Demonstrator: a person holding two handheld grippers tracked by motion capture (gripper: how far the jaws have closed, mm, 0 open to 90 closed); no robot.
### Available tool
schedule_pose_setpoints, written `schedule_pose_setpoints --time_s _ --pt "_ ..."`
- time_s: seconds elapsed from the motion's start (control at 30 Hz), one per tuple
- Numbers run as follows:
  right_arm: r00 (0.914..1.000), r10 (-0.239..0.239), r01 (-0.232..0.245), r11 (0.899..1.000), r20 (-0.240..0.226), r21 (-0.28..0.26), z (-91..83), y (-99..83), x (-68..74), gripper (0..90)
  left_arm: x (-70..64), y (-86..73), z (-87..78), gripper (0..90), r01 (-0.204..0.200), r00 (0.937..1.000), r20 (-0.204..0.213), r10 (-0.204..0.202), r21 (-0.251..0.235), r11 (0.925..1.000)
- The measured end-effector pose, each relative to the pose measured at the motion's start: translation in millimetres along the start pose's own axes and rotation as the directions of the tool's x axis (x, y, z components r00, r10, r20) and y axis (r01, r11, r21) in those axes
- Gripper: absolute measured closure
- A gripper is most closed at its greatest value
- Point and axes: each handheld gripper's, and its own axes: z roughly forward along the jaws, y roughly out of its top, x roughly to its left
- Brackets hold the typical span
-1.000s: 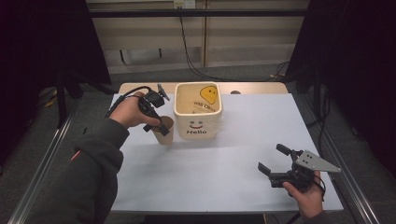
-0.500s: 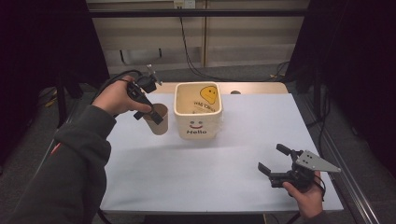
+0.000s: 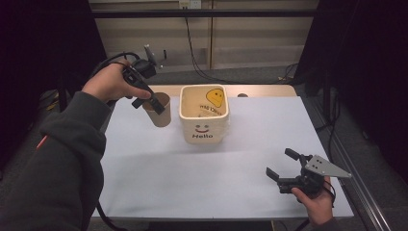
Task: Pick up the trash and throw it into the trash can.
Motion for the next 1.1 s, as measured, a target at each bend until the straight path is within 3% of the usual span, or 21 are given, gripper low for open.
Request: schedule_pose_setpoints --time_s 0.7,1.1 --pt "1.0 0.006 -0.007 1.0 -0.007 -0.006 0.1 -0.1 0.2 1.0 -0.7 33.7 -43.3 23.3 0.007 0.9997 -0.022 -0.007 -0.001 1.0" --pt "0.9999 0.007 -0.007 1.0 -0.011 -0.005 0.1 -0.1 0.3 1.0 -0.4 42.5 -44.9 23.4 0.013 0.9995 -0.029 -0.013 0.008 0.9999"
